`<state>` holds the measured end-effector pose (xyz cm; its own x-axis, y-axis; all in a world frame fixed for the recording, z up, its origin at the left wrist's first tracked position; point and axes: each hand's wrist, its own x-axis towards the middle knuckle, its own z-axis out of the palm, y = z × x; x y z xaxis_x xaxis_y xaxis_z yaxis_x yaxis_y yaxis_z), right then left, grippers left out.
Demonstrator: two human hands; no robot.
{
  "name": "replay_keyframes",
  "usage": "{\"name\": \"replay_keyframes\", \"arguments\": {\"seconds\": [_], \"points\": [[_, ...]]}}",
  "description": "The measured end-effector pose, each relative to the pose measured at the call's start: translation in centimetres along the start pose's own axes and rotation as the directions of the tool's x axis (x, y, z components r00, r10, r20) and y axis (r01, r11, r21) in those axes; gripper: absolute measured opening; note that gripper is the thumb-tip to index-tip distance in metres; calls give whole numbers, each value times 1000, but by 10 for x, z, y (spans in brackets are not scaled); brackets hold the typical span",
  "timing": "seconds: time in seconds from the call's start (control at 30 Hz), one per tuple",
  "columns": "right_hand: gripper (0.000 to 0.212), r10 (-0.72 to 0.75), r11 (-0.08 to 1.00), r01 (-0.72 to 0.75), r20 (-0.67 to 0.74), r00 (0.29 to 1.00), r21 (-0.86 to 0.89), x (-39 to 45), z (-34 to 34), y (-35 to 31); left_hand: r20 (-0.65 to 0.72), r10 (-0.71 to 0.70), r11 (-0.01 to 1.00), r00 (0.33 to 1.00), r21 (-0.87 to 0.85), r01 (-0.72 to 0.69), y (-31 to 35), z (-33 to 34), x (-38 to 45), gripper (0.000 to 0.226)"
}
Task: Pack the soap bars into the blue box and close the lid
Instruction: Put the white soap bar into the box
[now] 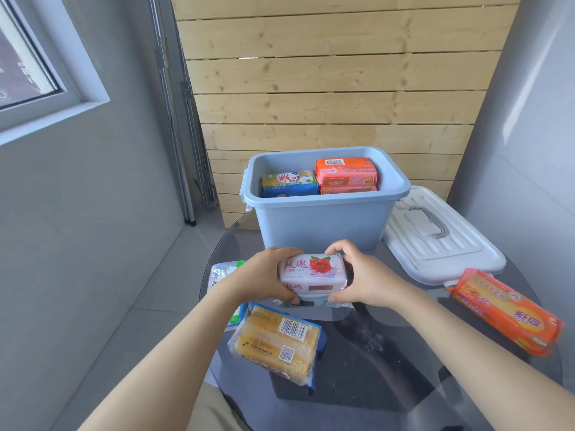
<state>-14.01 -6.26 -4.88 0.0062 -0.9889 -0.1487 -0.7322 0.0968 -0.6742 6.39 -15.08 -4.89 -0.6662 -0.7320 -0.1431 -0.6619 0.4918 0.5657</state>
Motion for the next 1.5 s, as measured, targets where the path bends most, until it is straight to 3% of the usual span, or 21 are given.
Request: {"name": "replay_keyframes", "arguments": {"seconds": [0.17,0.37,0.57,0.7,0.83,1.0,1.13,1.23,1.33,1.5], "points": [[68,-34,999,34,7,999,3,-27,-18,-13,-11,46,998,999,-42,-47,19,-8,-22,78],[66,-111,993,115,-91,990,34,-50,-72,-38,-117,161,983,980,-68,-170,67,-51,-33,75],[66,-165,984,174,-187,968,35,-29,-135,-61,-161,209,973,965,-60,-221,108,-107,2,82],[65,-125,992,121,-209,970,-34,4,-166,-63,-137,187,979,973,-58,-197,114,-125,49,83],[65,-71,994,56,-165,984,-93,39,-186,-51,-94,165,976,982,-131,-176,102,-119,96,79],[65,7,978,-18,-52,999,-208,78,-194,-31,73,153,972,985,-190,-137,83,-100,137,77],[64,15,967,-8,24,1000,-256,95,-189,-18,125,186,925,975,-356,-131,69,-96,142,56],[64,19,952,2,64,998,-305,101,-179,-12,57,193,963,980,-203,-178,64,-89,141,33],[65,32,962,8,141,989,-274,103,-176,-13,-4,242,968,970,-73,-242,66,-80,144,37],[65,69,945,-13,160,985,-327,102,-178,-20,-96,256,957,962,-118,-267,65,-75,146,37]]}}
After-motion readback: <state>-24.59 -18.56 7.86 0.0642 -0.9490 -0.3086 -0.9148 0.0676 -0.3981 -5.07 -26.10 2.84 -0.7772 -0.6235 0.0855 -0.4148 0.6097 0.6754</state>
